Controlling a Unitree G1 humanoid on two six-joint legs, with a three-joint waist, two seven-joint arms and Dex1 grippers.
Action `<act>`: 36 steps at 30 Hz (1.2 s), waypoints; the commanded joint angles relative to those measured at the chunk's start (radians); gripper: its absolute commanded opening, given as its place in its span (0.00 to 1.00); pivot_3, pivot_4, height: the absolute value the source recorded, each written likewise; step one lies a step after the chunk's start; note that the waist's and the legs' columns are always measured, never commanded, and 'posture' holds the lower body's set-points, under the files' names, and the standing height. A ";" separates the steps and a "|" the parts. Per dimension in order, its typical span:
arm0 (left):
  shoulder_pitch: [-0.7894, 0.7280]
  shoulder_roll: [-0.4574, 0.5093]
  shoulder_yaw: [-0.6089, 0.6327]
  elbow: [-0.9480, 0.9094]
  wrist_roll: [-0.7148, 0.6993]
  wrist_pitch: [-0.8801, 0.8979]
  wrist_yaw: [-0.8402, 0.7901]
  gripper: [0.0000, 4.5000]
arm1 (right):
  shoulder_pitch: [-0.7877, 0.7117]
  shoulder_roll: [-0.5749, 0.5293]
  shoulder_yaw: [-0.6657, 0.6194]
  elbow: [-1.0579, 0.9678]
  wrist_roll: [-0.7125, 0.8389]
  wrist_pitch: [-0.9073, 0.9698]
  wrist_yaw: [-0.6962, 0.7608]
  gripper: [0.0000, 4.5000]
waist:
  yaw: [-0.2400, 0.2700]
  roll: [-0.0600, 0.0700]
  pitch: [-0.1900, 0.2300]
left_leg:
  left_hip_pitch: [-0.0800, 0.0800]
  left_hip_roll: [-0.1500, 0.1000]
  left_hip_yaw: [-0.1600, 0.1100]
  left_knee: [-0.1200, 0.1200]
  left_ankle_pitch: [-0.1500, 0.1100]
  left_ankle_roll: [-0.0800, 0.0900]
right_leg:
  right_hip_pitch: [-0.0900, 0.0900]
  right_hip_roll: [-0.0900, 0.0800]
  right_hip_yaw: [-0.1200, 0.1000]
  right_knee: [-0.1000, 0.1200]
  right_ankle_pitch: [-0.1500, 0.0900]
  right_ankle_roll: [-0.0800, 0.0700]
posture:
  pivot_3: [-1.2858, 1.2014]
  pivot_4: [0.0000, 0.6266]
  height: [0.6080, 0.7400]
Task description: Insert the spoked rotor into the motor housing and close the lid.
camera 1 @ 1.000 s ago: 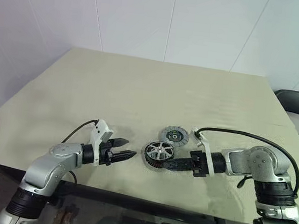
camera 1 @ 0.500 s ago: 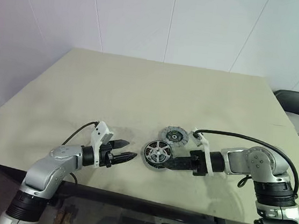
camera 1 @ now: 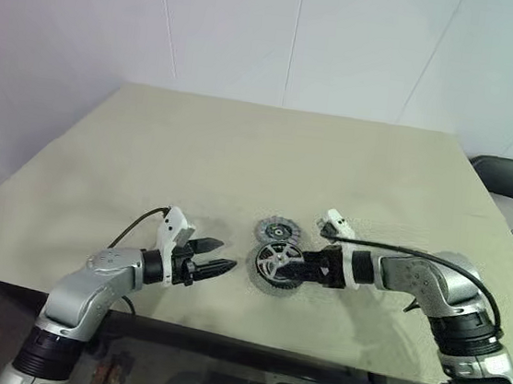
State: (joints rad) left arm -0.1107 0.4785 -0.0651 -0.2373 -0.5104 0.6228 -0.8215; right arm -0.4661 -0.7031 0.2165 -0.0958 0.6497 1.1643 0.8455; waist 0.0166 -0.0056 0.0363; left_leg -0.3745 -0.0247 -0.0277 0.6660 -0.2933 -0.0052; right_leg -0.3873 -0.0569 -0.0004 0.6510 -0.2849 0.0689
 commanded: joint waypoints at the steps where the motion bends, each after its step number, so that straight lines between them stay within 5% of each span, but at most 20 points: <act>1: -0.008 0.003 0.011 -0.020 -0.006 -0.013 0.001 0.72 | 0.039 -0.111 0.067 -0.010 -0.031 -0.051 0.149 0.79 | 0.002 0.000 0.000 | 0.000 0.000 0.000 0.000 0.000 0.000 | 0.001 0.000 0.000 -0.001 0.000 0.000 | 0.52 0.00 1.00; 16: -0.017 0.005 0.019 0.003 -0.003 -0.029 -0.007 0.72 | 0.017 -0.084 0.091 0.007 -0.089 -0.119 0.231 0.79 | -0.005 -0.001 -0.001 | 0.000 0.001 0.000 0.000 -0.001 0.002 | 0.001 -0.001 0.000 -0.003 -0.001 -0.002 | 0.52 0.00 1.00; 27: -0.019 -0.006 0.014 0.006 0.001 -0.034 0.007 0.72 | -0.157 -0.014 -0.045 -0.047 0.098 -0.006 0.327 0.79 | -0.003 0.000 0.000 | -0.004 0.001 0.000 -0.001 -0.001 0.001 | -0.004 -0.001 0.000 -0.003 0.000 -0.001 | 0.52 0.00 1.00; 30: -0.015 -0.004 0.016 0.007 -0.001 -0.038 0.003 0.72 | -0.157 -0.066 -0.013 -0.110 0.116 -0.008 0.391 0.79 | 0.000 0.000 0.000 | -0.004 0.001 0.000 -0.002 -0.001 0.001 | -0.004 -0.002 0.000 -0.003 0.000 -0.001 | 0.52 0.00 1.00; 36: -0.015 -0.004 0.018 0.009 -0.002 -0.041 0.003 0.72 | -0.057 -0.284 0.144 -0.104 -0.116 -0.333 0.593 0.79 | -0.002 0.000 0.000 | -0.012 -0.001 0.000 -0.001 -0.002 0.002 | -0.010 -0.004 0.000 -0.005 0.000 -0.001 | 0.52 0.00 1.00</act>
State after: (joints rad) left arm -0.1132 0.4715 -0.0616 -0.2143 -0.5101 0.6006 -0.8154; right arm -0.5243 -0.9648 0.3431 -0.2066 0.5916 0.9332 1.3885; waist 0.0149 -0.0059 0.0363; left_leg -0.3868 -0.0260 -0.0274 0.6648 -0.2950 -0.0030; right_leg -0.3977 -0.0614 -0.0002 0.6465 -0.2852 0.0681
